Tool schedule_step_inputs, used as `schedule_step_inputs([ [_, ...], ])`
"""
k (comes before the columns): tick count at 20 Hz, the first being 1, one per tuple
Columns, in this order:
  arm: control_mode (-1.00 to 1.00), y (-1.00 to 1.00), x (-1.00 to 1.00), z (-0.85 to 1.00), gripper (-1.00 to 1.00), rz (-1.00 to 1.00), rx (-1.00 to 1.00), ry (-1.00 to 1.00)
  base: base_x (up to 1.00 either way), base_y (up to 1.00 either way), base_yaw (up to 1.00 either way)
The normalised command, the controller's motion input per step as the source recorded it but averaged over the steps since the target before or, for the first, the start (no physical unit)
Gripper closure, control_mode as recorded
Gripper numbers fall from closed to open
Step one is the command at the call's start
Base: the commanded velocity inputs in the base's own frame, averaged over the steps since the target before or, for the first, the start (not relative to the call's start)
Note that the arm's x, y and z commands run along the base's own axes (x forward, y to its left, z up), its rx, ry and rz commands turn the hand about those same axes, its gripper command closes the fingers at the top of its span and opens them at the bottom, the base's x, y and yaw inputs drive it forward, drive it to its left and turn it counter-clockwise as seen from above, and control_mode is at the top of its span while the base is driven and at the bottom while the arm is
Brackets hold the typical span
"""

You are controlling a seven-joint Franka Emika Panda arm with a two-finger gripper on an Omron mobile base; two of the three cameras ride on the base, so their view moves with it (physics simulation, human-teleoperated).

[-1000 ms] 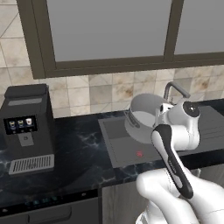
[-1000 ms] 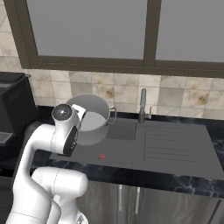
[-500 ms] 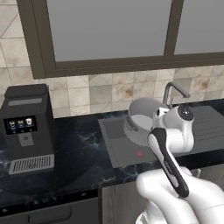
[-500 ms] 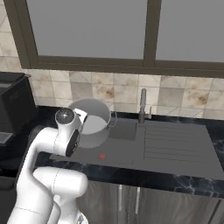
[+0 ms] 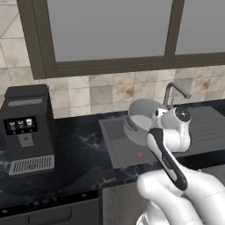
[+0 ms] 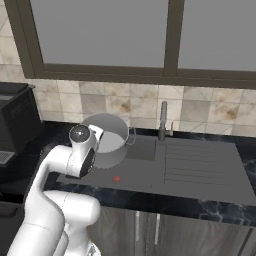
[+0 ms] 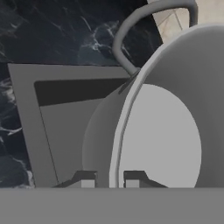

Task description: Move the pot and pan from the stove into the sink.

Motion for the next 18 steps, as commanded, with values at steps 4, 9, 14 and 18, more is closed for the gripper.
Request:
schedule_step_inputs([
  [4,-1.0,0.0,0.37,-0.3,1.0,0.0,0.0,0.0,0.0,0.0,0.0],
  [9,-1.0,0.0,0.38,-0.33,1.0,0.0,0.0,0.0,0.0,0.0,0.0],
  [14,-1.0,-0.01,0.39,-0.35,1.0,0.0,0.0,0.0,0.0,0.0,0.0],
  [18,-1.0,-0.06,0.31,-0.38,1.0,-0.01,0.0,0.0,0.0,0.0,0.0],
])
